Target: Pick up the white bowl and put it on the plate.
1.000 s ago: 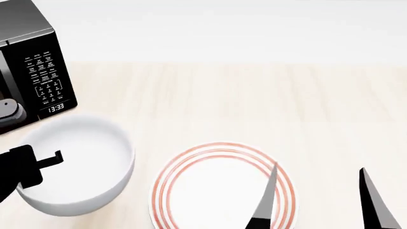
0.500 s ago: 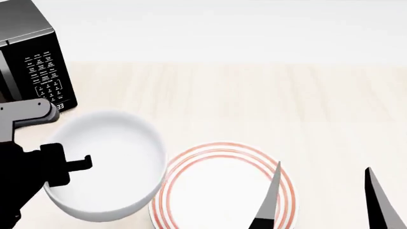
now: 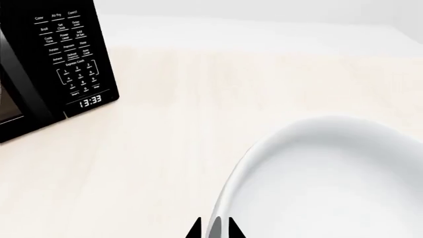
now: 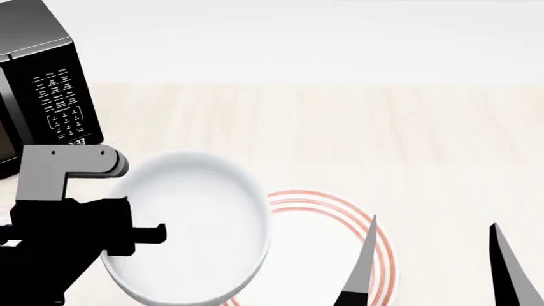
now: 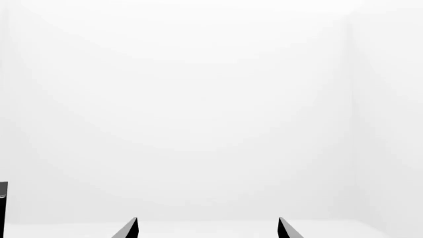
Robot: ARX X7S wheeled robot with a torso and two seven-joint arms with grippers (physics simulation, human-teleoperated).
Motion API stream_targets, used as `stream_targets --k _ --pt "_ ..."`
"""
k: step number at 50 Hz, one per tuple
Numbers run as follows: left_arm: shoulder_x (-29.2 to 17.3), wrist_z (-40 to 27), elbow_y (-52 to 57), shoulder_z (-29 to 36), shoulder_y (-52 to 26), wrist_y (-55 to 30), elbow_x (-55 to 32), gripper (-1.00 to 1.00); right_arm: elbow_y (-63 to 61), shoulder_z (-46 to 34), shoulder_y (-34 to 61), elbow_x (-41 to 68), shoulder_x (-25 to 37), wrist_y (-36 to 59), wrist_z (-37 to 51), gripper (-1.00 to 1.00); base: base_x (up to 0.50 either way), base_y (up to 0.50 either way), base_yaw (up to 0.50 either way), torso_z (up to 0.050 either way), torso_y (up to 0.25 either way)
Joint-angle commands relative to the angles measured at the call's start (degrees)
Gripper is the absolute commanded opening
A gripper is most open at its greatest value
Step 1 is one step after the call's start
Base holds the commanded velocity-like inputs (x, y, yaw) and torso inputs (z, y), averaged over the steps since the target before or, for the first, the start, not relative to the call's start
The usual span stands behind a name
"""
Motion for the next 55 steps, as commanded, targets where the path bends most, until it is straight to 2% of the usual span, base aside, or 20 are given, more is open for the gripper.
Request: stream_targets --k 1,55 --pt "2.9 3.1 0.9 -0.4 0.0 1.9 -1.7 -1.00 -0.3 1.2 0.0 -0.4 -0.9 -0.1 -1.4 1.00 0.00 0.00 0.00 0.000 0.000" --pt "9.1 1.3 -3.3 6.7 1.2 7.1 -4.3 -1.00 -0.7 1.2 -0.2 0.5 0.3 -0.6 0.0 1.00 0.00 0.00 0.00 0.000 0.000"
